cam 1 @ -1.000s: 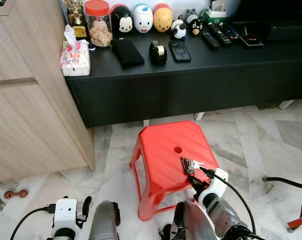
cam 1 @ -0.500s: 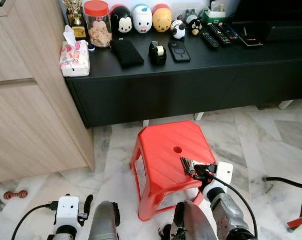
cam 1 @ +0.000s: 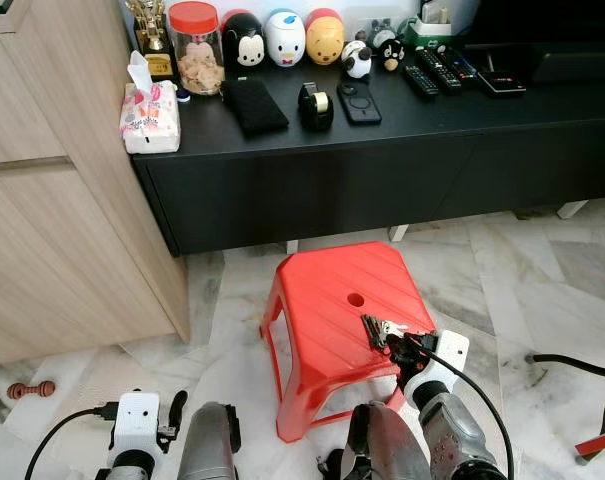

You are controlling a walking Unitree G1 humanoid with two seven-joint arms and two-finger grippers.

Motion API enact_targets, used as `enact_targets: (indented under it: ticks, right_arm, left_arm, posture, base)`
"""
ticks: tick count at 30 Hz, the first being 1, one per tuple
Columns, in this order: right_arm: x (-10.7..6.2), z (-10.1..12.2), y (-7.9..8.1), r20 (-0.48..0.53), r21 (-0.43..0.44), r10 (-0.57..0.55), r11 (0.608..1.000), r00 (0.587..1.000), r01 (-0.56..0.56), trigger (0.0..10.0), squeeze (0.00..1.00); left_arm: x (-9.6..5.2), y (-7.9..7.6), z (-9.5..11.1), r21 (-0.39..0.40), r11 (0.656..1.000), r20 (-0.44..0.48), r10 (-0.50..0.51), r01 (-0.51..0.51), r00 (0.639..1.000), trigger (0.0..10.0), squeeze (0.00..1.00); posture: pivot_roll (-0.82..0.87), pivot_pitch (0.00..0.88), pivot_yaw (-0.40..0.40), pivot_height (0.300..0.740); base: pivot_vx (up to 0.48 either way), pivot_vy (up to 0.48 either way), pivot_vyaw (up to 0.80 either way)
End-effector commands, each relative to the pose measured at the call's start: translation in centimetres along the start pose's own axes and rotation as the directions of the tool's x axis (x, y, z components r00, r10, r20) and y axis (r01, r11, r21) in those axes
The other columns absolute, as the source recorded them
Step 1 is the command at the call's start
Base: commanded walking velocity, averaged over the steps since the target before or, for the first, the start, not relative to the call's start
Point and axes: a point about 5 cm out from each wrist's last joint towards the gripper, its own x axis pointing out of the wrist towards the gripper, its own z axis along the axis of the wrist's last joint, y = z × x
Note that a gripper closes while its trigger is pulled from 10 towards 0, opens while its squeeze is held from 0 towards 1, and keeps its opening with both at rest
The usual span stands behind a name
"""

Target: Hang keys on a hook

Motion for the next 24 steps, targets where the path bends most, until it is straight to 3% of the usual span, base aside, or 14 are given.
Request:
enact_targets:
  ticks: [1,6,9,10,11,24]
  right_arm:
    - [-0.20,-0.28,-0.49,-0.017,0.026,-0.021,0.999,1.000,0.022,10.0,1.00]
    - [-0.09,-0.23,-0.42,-0.026,0.050,-0.011,0.999,1.000,0.012,10.0,1.00]
    - [-0.06,-0.40,-0.40,-0.058,0.016,-0.006,1.000,0.998,0.007,10.0,1.00]
    - [-0.04,-0.40,-0.53,-0.067,0.017,-0.019,1.000,0.998,0.020,10.0,0.94]
    - [-0.06,-0.40,-0.79,-0.080,0.013,-0.041,0.999,0.996,0.042,10.0,0.00]
    - [0.46,0.31,-0.45,-0.093,-0.018,-0.021,1.000,0.995,0.020,10.0,0.00]
  left_arm:
    - [-0.64,0.03,-0.88,0.001,1.000,-0.035,-0.003,0.003,0.999,10.0,0.00]
    - [-0.82,-0.01,-1.05,0.002,1.000,-0.038,-0.005,0.005,0.999,10.0,0.00]
    - [-0.89,0.02,-1.12,0.004,1.000,-0.040,-0.007,0.007,0.999,10.0,0.00]
    - [-0.92,0.06,-1.14,0.005,1.000,-0.040,-0.007,0.008,0.999,10.0,0.00]
    - [-0.92,0.06,-1.15,0.005,1.000,-0.041,-0.008,0.008,0.999,10.0,0.00]
    - [-1.36,0.14,-1.42,0.009,1.000,-0.046,-0.008,0.009,0.999,10.0,0.00]
  posture:
    - [0.21,0.178,-0.092,0.594]
    - [0.21,0.184,-0.089,0.594]
    - [0.21,0.185,-0.088,0.594]
    - [0.21,0.185,-0.088,0.594]
    - [0.21,0.187,-0.087,0.594]
    - [0.22,0.205,-0.088,0.594]
  base:
    - [0.000,0.000,0.00]
    - [0.000,0.000,0.00]
    - [0.000,0.000,0.00]
    - [0.000,0.000,0.00]
    - [0.000,0.000,0.00]
    - [0.000,0.000,0.00]
